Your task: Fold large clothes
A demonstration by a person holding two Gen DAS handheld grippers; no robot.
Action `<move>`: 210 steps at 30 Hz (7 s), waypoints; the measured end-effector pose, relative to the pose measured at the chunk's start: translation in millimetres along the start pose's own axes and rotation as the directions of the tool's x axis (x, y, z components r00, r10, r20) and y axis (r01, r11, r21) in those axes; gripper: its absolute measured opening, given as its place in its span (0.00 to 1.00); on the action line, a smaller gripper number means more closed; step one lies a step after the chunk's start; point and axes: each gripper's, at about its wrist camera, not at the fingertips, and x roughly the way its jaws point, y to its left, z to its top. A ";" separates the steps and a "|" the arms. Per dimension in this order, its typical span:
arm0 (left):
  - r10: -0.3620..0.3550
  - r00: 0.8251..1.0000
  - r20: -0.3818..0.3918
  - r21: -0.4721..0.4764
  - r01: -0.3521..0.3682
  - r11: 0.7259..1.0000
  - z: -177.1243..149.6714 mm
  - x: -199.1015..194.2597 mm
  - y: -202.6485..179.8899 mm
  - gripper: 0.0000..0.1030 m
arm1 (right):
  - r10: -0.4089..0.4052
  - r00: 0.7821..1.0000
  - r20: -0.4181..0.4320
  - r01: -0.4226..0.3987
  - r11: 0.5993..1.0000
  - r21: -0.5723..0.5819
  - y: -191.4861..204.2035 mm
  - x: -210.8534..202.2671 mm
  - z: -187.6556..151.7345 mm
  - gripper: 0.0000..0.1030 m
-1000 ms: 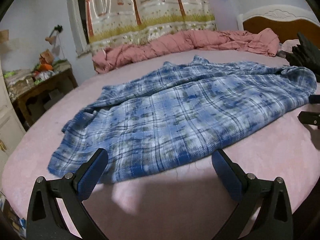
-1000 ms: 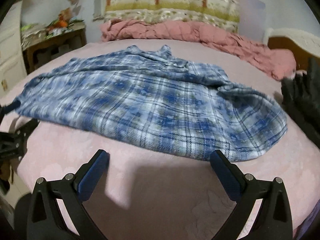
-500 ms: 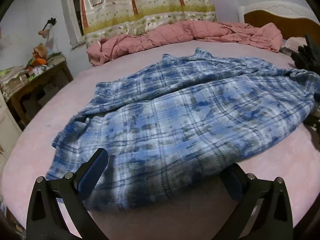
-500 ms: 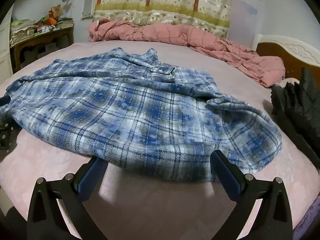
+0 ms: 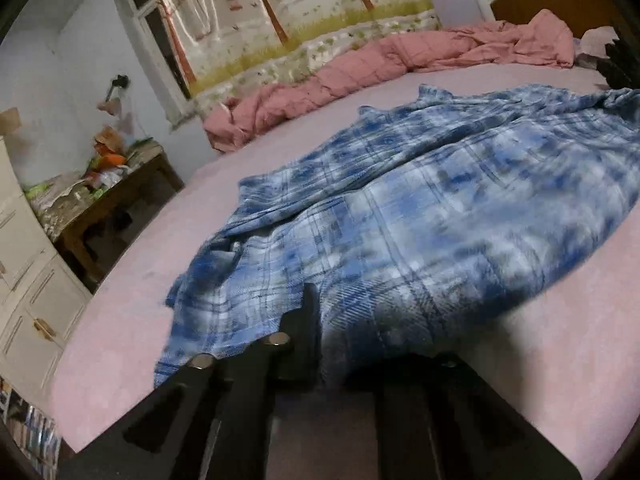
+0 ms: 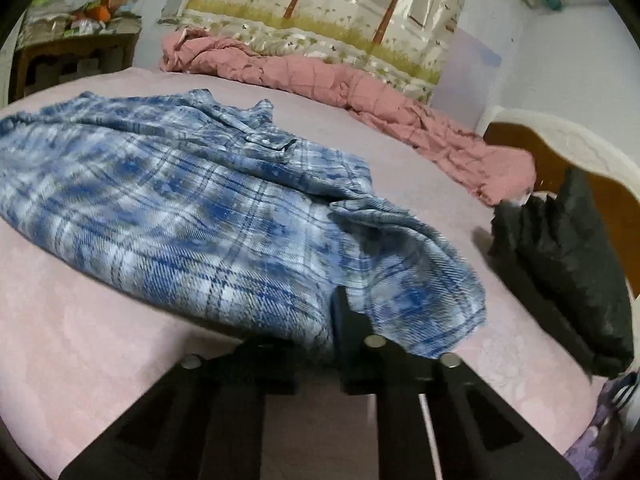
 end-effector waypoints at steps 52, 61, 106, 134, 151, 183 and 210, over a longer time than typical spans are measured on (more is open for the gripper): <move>-0.195 0.977 -0.084 -0.169 0.179 0.969 121.9 150.4 77.1 0.10 | 0.180 0.983 -0.021 -0.174 0.970 0.170 -22.0 159.8 162.5 0.05; -0.119 0.991 0.065 -0.172 0.129 0.977 102.8 97.9 95.6 0.70 | 0.273 0.962 -0.014 -0.263 0.937 0.228 -36.2 133.5 142.3 0.15; 0.125 0.992 -0.020 -0.232 -0.126 0.965 100.2 110.9 105.1 0.89 | 0.082 0.996 -0.030 -0.064 0.917 0.393 -80.2 131.4 122.1 0.75; -0.487 0.863 -0.133 -0.442 0.388 0.809 107.5 112.6 -13.1 0.02 | 0.531 0.821 -0.209 -0.441 0.824 0.357 74.4 123.0 142.0 0.06; -0.491 0.867 -0.083 -0.460 0.404 0.791 100.6 110.8 -8.1 0.02 | 0.497 0.845 -0.198 -0.434 0.853 0.290 76.5 141.3 154.6 0.06; -0.582 0.798 -0.157 -0.546 0.421 0.725 143.3 169.0 8.5 0.02 | 0.438 0.888 -0.140 -0.394 0.882 0.257 55.5 121.0 124.9 0.07; -0.455 0.889 -0.055 -0.403 0.397 0.825 85.5 73.8 -7.5 0.05 | 0.317 0.949 0.003 -0.275 0.820 0.502 -47.9 52.7 79.9 0.84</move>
